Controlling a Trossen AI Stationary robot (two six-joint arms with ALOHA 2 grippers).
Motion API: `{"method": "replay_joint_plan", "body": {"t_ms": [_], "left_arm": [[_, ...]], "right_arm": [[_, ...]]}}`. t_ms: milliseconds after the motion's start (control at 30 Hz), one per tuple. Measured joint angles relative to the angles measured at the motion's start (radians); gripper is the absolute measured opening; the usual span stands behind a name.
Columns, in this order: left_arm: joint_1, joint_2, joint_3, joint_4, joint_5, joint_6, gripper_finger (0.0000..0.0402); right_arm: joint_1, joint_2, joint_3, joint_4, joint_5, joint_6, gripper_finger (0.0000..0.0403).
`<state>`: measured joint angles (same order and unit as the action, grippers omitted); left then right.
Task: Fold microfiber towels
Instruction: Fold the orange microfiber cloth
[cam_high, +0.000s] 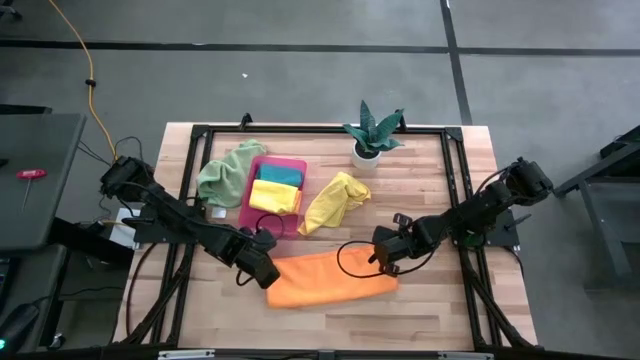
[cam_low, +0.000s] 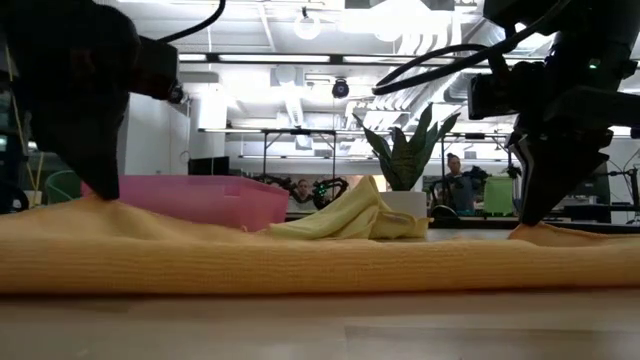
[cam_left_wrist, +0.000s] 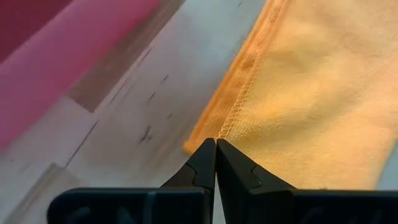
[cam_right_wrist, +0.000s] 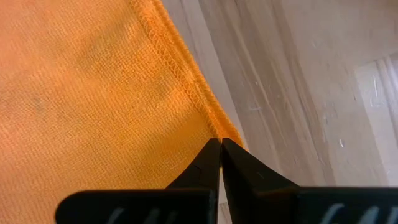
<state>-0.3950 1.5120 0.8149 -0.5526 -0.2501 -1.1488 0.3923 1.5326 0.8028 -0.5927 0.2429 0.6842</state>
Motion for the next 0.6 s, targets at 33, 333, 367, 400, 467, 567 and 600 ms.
{"method": "replay_joint_plan", "body": {"t_ms": [33,333,367,400,467,567,600], "left_arm": [[0.0,0.0,0.001,-0.012,-0.003,0.0,0.0],[0.0,0.032,-0.001,-0.044,-0.078,0.0,0.0],[0.0,0.032,-0.001,-0.048,-0.083,0.0,0.0],[0.0,0.036,0.0,-0.039,-0.087,0.0,0.0],[0.0,0.05,0.001,-0.04,-0.089,-0.014,0.0],[0.0,0.057,0.001,-0.043,-0.095,-0.027,0.0],[0.0,0.063,0.001,-0.046,-0.097,-0.027,0.0]], "right_arm": [[0.0,0.0,0.0,-0.001,0.0,0.011,0.0],[0.0,0.0,0.0,-0.016,0.012,0.095,0.0],[0.0,0.0,0.0,-0.019,0.012,0.102,0.0],[0.0,0.0,0.0,-0.022,0.012,0.108,0.0],[0.0,0.0,0.0,-0.039,0.011,0.137,0.0],[0.0,0.0,0.0,-0.072,0.012,0.175,0.0],[0.0,0.0,0.0,-0.077,0.012,0.175,0.0]]}}
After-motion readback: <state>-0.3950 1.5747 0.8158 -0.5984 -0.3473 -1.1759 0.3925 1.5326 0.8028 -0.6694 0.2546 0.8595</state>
